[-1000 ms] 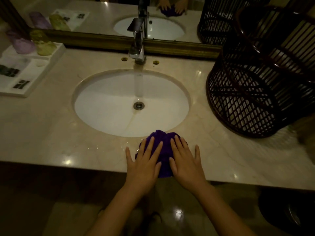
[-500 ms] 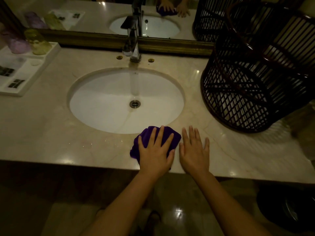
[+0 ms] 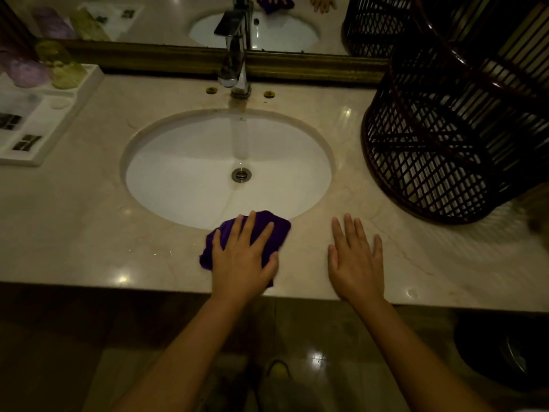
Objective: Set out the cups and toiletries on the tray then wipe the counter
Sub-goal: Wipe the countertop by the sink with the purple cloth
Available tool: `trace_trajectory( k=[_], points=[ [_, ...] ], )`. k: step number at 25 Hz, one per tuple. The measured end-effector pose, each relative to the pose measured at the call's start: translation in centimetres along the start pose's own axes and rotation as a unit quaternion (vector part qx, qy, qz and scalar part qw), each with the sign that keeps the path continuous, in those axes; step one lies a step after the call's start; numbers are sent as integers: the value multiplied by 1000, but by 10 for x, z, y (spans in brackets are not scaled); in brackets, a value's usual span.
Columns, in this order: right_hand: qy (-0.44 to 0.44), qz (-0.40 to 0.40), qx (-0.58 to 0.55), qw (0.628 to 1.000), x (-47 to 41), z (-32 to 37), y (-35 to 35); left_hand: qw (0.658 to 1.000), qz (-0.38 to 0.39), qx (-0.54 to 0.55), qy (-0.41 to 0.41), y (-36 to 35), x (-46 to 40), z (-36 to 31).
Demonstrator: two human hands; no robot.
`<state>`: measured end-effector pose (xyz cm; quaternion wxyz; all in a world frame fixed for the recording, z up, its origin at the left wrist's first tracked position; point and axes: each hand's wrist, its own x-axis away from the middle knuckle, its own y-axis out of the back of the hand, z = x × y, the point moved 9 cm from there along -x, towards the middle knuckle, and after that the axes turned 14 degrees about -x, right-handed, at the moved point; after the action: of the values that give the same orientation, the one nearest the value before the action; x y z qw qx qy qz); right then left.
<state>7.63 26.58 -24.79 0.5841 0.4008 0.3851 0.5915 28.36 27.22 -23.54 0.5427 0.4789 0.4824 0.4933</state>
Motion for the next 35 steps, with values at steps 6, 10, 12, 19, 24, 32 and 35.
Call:
trace_trajectory(
  k=[6,10,12,19,24,32,35],
  points=[
    [-38,-8,-19,999,2,7,-4,997,-1,-25,71,-1,13,119],
    [4,4,-34,999,-1,58,-17,994,7,-22,109,-5,16,142],
    [41,31,-46,998,-3,98,-34,994,9,-22,103,-5,17,127],
    [45,62,-2,997,-4,144,-65,997,17,-18,72,-9,15,113],
    [19,42,-6,999,-5,143,-65,999,7,-13,33,-9,14,127],
    [9,45,-2,999,-3,146,-60,1000,11,-19,20,-15,15,219],
    [6,49,0,999,-4,145,-60,998,27,-34,50,-18,12,268]
  ],
)
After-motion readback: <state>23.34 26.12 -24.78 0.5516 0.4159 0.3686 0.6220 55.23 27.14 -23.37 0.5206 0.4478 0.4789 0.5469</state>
